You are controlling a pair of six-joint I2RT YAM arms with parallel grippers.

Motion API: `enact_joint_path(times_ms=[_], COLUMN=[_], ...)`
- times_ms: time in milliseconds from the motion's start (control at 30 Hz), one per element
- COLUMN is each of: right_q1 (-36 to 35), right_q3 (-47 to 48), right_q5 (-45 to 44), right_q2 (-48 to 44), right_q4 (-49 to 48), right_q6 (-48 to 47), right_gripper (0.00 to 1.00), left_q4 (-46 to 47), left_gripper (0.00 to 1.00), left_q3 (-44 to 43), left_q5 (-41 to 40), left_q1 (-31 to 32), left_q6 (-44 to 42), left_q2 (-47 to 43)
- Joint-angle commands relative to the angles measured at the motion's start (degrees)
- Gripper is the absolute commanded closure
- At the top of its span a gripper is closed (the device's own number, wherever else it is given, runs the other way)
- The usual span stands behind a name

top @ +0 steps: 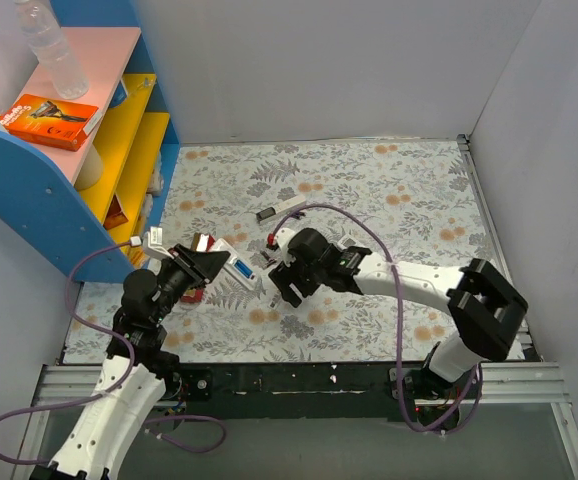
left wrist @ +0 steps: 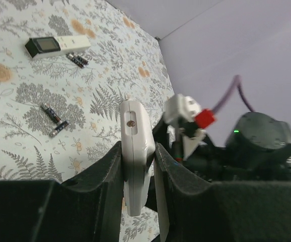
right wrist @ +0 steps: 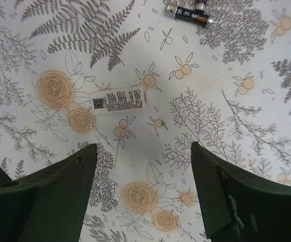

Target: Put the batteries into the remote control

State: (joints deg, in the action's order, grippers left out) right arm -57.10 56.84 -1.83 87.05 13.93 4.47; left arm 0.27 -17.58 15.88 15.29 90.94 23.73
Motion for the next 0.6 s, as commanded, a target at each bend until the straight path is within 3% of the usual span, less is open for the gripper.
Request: enact_joint_path(times_ms=[0, 200, 567], right_q1=[-0.9, -1.9, -2.8], right_q3=[4.4, 8.5, 9.1], right_q5=[1.0, -1.0, -5.6], right_q2=[6.5, 13.1, 17.5], right_q4=[-4.5, -5.0, -4.7], right_q6=[3.1, 6.4, 6.5], right_gripper=[0.18, 0.16, 0.19], left_q4=[-7.4, -12.8, -12.8], left_gripper=[1.00, 1.00, 1.00], left_q3=[-6.6, -10.1, -7.6], left_q5=[-1.2, -2.6, -3.6], left_q1=[0.2, 0.2, 0.2], left_q6=[-9.1, -17.1, -19.3], left_q2=[-2.5, -5.3, -8.3])
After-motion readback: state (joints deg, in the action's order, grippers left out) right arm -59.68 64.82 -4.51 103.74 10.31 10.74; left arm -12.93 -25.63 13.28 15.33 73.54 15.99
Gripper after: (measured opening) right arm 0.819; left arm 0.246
